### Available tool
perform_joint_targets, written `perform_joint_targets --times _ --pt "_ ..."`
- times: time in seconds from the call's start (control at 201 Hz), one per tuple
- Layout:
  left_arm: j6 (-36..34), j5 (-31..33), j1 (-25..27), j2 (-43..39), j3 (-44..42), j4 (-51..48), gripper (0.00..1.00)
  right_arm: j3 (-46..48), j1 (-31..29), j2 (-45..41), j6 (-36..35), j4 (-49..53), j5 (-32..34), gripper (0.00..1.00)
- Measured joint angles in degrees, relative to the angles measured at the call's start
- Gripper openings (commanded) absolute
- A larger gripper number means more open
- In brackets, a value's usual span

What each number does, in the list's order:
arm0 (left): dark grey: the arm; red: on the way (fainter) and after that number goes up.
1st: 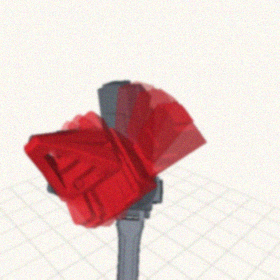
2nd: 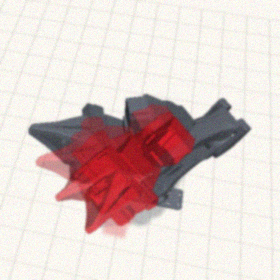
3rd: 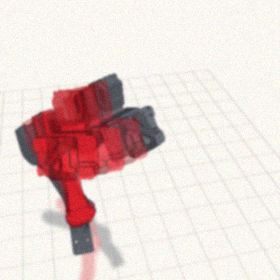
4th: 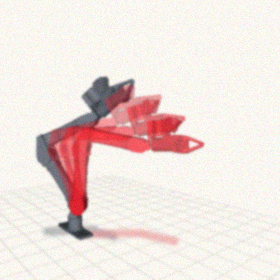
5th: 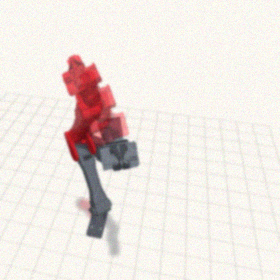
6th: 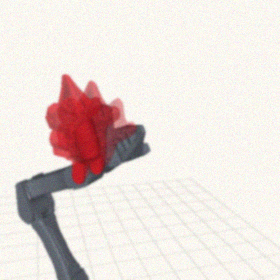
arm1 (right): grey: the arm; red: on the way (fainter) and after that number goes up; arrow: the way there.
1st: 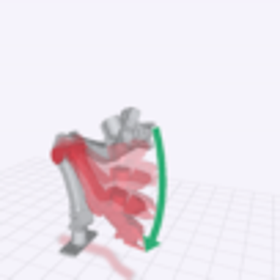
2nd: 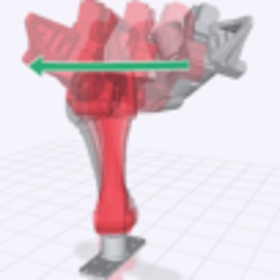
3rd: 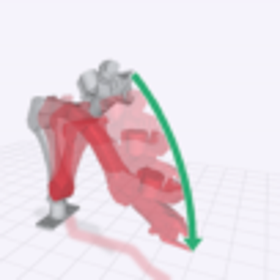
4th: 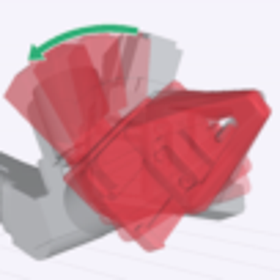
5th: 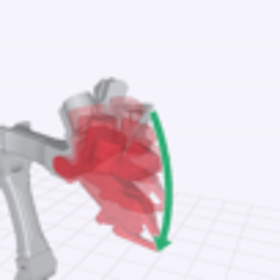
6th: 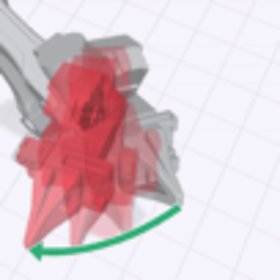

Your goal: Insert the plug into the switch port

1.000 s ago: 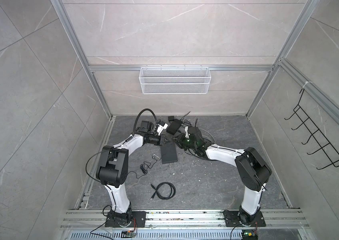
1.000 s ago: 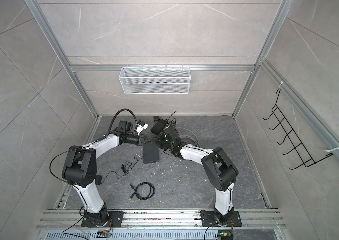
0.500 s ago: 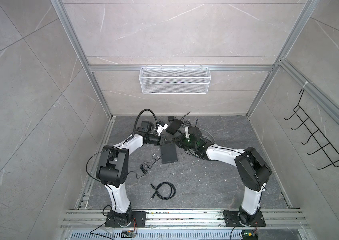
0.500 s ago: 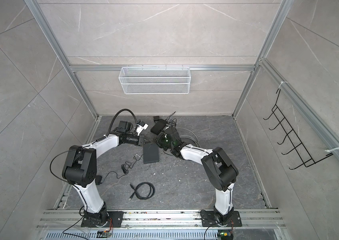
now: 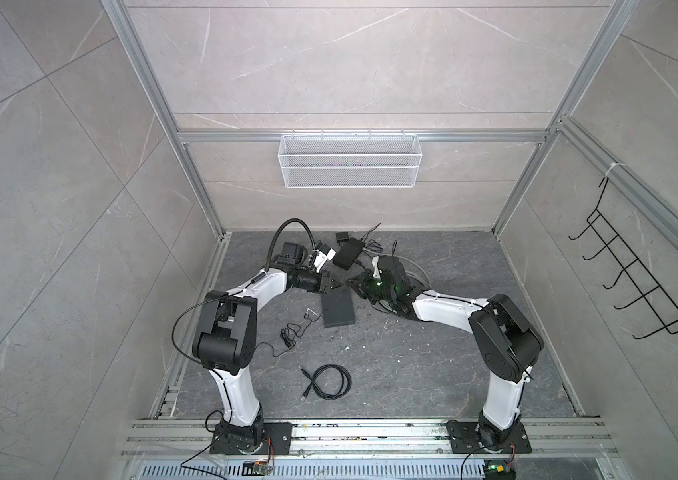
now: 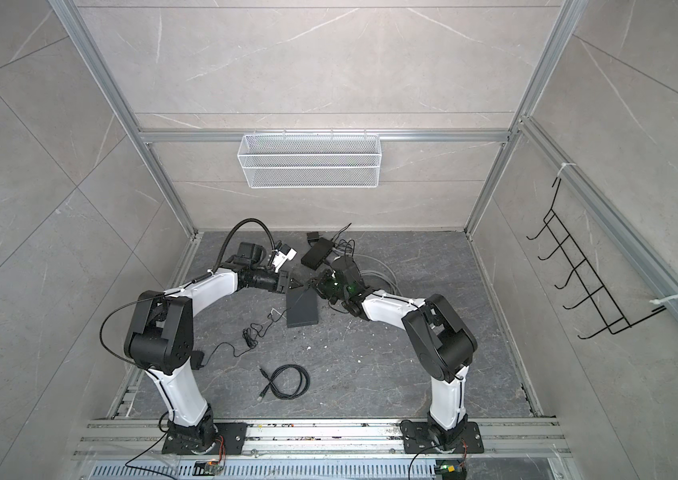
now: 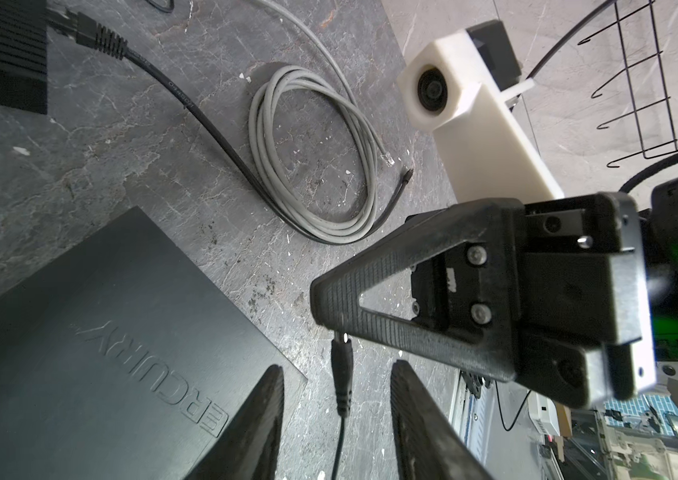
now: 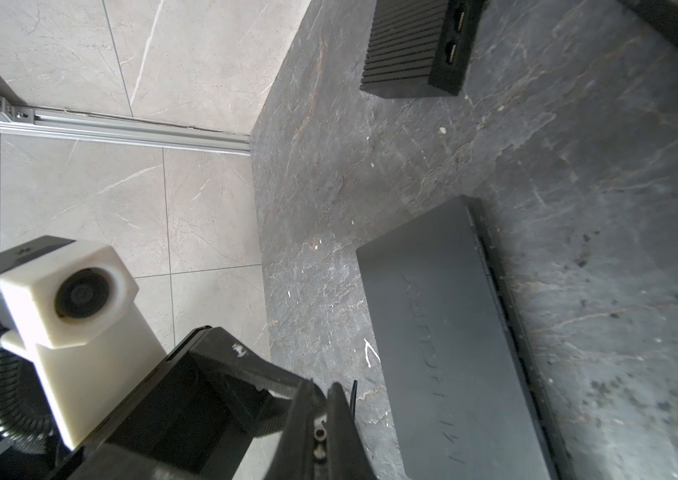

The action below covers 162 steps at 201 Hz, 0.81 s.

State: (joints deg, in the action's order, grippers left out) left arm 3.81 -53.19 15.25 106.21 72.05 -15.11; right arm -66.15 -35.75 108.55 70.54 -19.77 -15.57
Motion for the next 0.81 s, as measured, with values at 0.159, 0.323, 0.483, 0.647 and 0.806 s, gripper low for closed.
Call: perform_joint_targets --times 0.159,0.323,0.483,0.647,0.806 --pt "0.57 1.92 0.15 -0.92 -4.79 2.45 0.44 0.17 0.17 0.00 0.02 0.22 0.39 0.08" --pt "2.32 2.56 0.26 -0.92 -8.20 6.40 0.40 0.20 0.15 0.00 0.07 0.24 0.39 0.08" --pt "6.27 1.92 0.33 -0.98 -10.99 14.23 0.36 0.20 0.22 0.00 0.42 0.24 0.46 0.08" --pt "11.21 1.73 0.52 -1.03 -14.99 23.56 0.30 0.59 0.26 0.00 0.92 0.28 1.05 0.08" --pt "14.71 1.90 0.55 -1.09 -17.70 29.81 0.28 1.46 0.28 -0.02 1.84 0.35 1.75 0.08"
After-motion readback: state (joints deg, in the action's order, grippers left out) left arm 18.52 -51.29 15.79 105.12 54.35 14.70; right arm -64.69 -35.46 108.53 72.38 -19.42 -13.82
